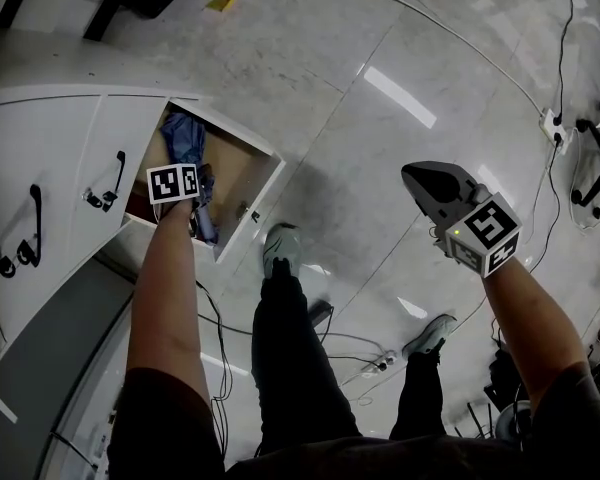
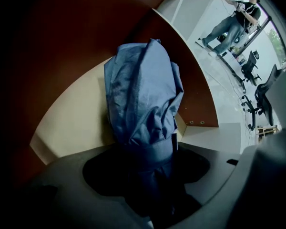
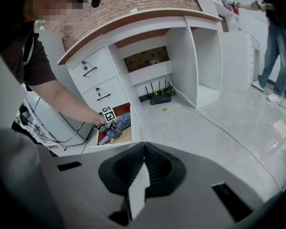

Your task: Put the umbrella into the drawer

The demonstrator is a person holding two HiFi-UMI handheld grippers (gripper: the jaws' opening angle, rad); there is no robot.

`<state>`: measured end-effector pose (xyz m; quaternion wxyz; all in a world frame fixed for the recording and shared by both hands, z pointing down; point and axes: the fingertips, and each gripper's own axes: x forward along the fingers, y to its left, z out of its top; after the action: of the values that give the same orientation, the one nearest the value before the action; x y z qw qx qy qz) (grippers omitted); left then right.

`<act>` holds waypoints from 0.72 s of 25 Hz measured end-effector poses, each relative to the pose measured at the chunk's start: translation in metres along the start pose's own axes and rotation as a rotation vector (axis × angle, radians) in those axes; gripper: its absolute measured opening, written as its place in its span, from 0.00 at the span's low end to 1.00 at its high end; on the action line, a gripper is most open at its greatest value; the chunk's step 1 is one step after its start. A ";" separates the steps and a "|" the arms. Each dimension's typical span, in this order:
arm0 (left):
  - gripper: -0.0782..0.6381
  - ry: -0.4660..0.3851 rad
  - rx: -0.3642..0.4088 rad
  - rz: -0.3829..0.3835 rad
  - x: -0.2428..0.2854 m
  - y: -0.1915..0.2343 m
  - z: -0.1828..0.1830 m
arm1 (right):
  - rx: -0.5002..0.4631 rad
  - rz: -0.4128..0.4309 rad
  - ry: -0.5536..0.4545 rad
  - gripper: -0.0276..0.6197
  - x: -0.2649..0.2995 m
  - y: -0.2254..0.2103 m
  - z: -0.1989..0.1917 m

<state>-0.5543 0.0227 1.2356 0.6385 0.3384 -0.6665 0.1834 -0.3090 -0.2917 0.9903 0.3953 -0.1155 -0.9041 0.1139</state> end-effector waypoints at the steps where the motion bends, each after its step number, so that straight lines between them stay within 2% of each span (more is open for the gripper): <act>1: 0.49 -0.006 -0.009 0.004 0.001 0.000 0.000 | 0.002 -0.002 -0.001 0.03 0.000 -0.001 0.001; 10: 0.58 -0.069 -0.027 0.062 -0.005 0.008 0.000 | 0.006 -0.002 -0.013 0.03 -0.005 0.000 0.000; 18: 0.58 -0.146 -0.059 0.156 -0.052 0.004 -0.016 | 0.025 -0.010 -0.030 0.03 -0.046 0.008 0.006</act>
<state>-0.5480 0.0477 1.1876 0.5817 0.2792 -0.7406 0.1876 -0.2822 -0.2983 0.9526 0.3836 -0.1045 -0.9090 0.1248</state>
